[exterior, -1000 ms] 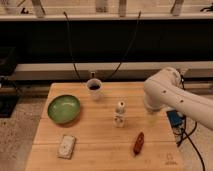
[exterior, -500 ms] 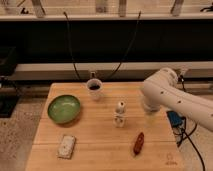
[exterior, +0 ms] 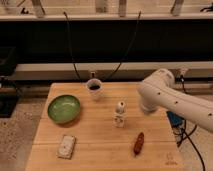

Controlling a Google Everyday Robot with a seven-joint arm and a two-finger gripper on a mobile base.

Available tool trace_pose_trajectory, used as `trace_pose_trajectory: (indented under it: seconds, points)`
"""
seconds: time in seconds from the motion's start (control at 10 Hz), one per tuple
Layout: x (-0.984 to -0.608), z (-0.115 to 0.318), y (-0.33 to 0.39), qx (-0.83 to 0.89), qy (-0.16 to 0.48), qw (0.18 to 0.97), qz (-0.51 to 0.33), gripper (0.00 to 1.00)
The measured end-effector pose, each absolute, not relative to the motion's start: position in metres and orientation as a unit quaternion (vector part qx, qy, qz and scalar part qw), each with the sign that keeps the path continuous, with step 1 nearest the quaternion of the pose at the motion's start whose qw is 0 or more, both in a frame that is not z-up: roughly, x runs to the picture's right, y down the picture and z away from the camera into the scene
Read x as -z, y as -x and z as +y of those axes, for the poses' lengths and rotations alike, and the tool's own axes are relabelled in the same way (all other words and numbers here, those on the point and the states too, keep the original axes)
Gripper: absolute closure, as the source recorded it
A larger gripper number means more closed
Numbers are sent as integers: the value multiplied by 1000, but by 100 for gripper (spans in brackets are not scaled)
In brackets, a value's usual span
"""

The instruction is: Knock the bottle over

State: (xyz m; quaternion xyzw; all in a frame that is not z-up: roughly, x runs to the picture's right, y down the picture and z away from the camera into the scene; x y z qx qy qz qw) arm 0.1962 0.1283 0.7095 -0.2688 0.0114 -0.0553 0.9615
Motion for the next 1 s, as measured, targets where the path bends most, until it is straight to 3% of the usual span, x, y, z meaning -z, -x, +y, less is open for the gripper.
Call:
trace_pose_trajectory:
  seconds: [0.2,1.0]
  points:
    - [-713,127,-190,62,268,961,10,99]
    - [-737,116,-135,116,273,955,5,99]
